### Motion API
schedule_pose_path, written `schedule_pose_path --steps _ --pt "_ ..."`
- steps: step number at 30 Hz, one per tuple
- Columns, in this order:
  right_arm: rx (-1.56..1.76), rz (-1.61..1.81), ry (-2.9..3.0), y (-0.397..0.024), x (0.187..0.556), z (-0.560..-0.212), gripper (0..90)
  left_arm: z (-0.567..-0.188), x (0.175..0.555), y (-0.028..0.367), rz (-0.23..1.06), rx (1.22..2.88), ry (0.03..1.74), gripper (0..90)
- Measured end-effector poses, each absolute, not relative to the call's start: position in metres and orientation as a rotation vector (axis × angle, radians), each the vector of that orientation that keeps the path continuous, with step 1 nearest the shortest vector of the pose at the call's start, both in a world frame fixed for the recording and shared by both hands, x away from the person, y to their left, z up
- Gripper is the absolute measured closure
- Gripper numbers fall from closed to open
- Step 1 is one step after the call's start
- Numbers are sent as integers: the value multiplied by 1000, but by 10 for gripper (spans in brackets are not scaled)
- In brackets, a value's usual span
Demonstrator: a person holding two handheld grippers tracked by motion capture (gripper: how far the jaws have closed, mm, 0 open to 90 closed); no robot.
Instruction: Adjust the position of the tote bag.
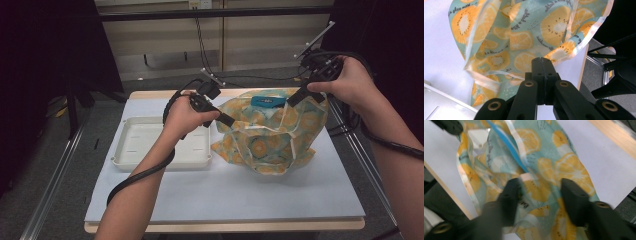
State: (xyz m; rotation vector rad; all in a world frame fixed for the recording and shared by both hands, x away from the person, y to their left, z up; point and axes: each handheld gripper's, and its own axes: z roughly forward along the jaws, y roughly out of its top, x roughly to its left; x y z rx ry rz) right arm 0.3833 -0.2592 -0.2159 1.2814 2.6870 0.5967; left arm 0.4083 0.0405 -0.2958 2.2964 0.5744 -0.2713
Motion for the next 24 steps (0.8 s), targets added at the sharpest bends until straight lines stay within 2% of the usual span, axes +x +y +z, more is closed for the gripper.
schedule_pose_path --steps 5,7,13,24 --pt "1273 547 2702 -257 384 -218 776 -291 410 44 -261 2279 579 900" --pt "1293 571 2696 -259 385 -215 819 -289 411 46 -258 2272 578 900" --pt "1350 673 2677 -269 386 -206 868 -280 415 53 -242 2246 598 900" --pt "1462 738 2592 -279 392 -198 881 -265 426 64 -199 2172 617 900"
